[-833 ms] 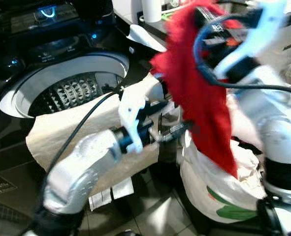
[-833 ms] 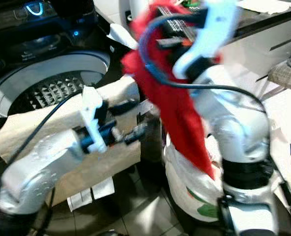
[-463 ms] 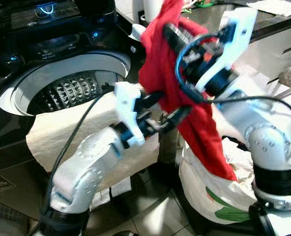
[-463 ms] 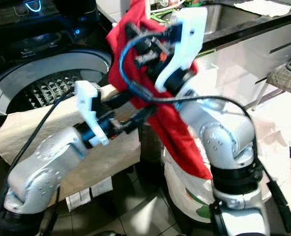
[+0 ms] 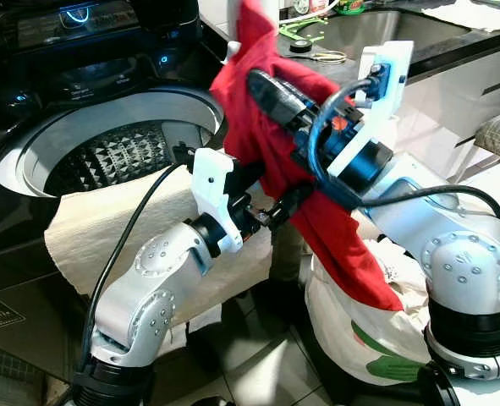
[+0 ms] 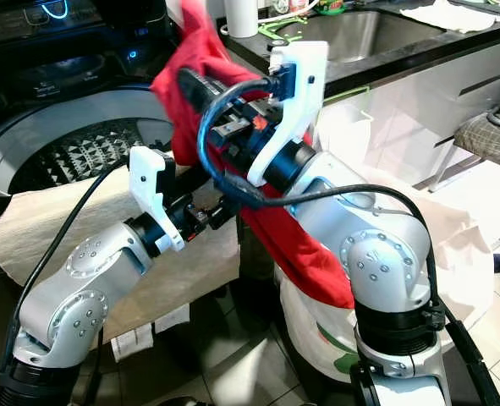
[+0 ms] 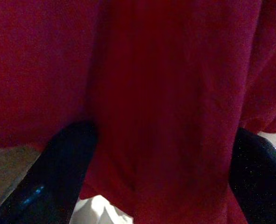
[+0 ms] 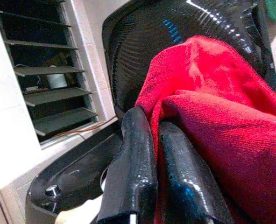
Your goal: Clothes washing
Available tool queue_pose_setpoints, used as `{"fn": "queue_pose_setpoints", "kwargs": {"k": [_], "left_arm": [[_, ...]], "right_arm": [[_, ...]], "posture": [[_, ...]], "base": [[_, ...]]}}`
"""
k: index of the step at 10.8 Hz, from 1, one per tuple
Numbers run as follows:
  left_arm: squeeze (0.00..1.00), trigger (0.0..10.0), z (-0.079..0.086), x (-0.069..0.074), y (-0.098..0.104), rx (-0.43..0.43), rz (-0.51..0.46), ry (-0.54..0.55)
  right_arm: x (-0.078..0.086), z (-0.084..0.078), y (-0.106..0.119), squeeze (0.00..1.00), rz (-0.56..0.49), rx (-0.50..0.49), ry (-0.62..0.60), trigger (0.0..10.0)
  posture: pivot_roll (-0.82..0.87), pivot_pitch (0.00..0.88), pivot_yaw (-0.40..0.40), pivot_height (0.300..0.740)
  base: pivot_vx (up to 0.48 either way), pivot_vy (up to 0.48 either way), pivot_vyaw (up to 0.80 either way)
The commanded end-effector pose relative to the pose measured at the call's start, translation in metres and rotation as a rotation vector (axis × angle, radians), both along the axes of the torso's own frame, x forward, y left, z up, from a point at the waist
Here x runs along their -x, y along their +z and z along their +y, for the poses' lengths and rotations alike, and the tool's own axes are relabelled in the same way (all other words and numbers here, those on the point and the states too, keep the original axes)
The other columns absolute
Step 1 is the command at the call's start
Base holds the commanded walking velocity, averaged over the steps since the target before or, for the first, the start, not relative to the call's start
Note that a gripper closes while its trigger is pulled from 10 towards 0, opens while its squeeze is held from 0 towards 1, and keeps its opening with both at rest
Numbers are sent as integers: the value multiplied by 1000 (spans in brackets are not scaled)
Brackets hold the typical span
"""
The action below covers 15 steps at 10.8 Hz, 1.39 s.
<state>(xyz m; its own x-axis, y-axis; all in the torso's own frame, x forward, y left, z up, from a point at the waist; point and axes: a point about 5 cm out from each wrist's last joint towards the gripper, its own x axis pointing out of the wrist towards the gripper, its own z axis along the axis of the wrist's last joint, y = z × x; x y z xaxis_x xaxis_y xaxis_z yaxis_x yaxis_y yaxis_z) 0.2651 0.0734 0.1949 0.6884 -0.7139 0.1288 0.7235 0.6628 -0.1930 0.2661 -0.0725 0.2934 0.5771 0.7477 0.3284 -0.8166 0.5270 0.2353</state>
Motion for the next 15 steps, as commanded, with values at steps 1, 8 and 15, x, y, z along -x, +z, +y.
{"fn": "queue_pose_setpoints", "kwargs": {"k": [1, 8, 15], "left_arm": [[0, 10000, -2, 4, 0, 37, 6, -43], [0, 0, 1, -6, -4, 36, 63, 49], [0, 0, 0, -5, 1, 89, 68, 27]], "right_arm": [[5, 2, 4, 0, -22, -2, 28, 0], [1, 0, 3, 0, -22, 20, 3, 0], [0, -3, 4, 0, -32, 20, -16, 0]], "posture": [[-83, 2, 102, 740], [-85, 1, 101, 740], [-85, 0, 108, 740]], "base": [[0, 0, 0], [0, 0, 0], [0, 0, 0]]}}
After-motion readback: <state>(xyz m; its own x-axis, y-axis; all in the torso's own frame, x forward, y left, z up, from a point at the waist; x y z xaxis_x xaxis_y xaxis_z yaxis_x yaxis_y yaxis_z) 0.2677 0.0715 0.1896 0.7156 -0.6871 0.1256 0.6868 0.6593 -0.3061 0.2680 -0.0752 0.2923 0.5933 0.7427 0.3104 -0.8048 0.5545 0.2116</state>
